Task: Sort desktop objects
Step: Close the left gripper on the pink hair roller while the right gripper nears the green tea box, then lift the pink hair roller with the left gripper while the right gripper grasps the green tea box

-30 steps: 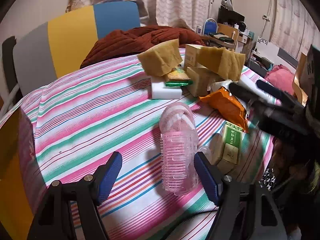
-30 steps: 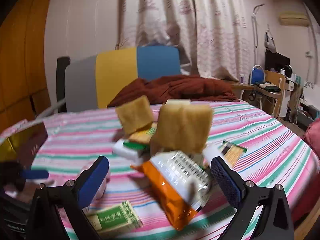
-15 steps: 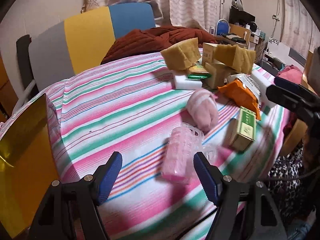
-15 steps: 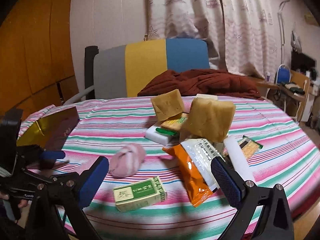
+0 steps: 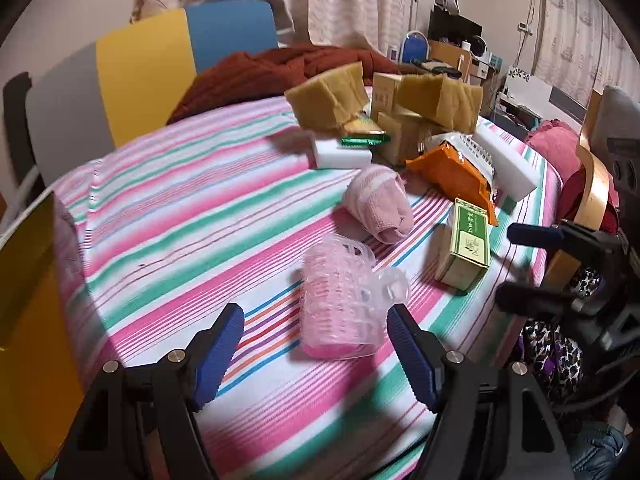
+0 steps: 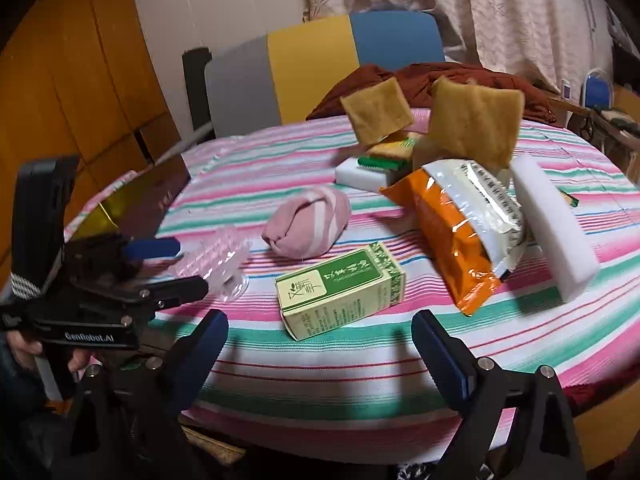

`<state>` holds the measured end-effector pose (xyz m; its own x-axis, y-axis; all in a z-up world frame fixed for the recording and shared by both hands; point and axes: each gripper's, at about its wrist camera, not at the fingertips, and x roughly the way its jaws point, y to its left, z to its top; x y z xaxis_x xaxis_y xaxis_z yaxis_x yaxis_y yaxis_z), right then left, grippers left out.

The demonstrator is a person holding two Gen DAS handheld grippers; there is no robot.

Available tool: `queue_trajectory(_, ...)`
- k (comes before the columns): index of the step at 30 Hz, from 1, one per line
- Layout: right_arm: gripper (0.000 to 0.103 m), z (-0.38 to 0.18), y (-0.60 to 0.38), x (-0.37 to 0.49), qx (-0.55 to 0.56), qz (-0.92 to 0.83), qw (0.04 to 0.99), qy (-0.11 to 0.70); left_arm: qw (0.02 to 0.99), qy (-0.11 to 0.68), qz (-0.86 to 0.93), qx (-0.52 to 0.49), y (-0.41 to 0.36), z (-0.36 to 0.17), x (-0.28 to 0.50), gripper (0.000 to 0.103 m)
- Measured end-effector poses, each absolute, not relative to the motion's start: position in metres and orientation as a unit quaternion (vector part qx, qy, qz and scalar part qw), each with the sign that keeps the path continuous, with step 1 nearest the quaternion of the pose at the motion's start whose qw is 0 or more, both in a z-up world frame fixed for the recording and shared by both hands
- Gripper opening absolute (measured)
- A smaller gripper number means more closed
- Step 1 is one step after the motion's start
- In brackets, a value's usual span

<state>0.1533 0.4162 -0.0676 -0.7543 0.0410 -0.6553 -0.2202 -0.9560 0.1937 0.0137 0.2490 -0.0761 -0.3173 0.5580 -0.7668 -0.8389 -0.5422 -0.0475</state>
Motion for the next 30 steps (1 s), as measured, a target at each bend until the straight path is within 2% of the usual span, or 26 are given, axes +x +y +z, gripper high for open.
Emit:
queue_trajectory(6,0.094,-0.073,0.424,0.138,-0.335,0.931,0.076,0.123,0.444,0.189,0.786,-0.387,0.256,-0.088,0.013,0.076)
queue_trajectory(9,0.092,-0.075,0.428,0.132,-0.331,0.932,0.083,0.124,0.443,0.194,0.785,-0.387,0.259,-0.091,0.014,0.082)
queue_trajectory(11,0.081,-0.077,0.431,0.129,-0.325,0.933,0.089,0.126,0.442,0.193,0.786,-0.386,0.258,-0.091,0.015,0.083)
queue_trajectory(19,0.081,-0.076,0.433,0.131,-0.322,0.938,0.076,0.102,0.456,0.165,0.777,-0.402,0.256,-0.083,0.007,0.08)
queue_trajectory(21,0.082,-0.075,0.431,0.13,-0.323,0.939,0.069,0.094,0.461,0.169,0.773,-0.401,0.26,-0.083,0.007,0.08)
queue_trajectory(22,0.086,-0.075,0.43,0.13,-0.323,0.94,0.065,0.09,0.466,0.172,0.771,-0.399,0.263,-0.083,0.008,0.08)
queue_trajectory(23,0.091,-0.075,0.429,0.13,-0.323,0.941,0.061,0.085,0.468,0.175,0.769,-0.398,0.265,-0.082,0.01,0.079)
queue_trajectory(24,0.092,-0.075,0.428,0.13,-0.323,0.941,0.058,0.081,0.466,0.181,0.77,-0.396,0.266,-0.082,0.011,0.078)
queue_trajectory(26,0.091,-0.074,0.426,0.129,-0.323,0.942,0.05,0.073,0.458,0.194,0.775,-0.389,0.27,-0.083,0.014,0.062)
queue_trajectory(30,0.09,-0.072,0.421,0.126,-0.321,0.945,0.033,0.048,0.446,0.187,0.782,-0.392,0.264,-0.082,0.012,0.057)
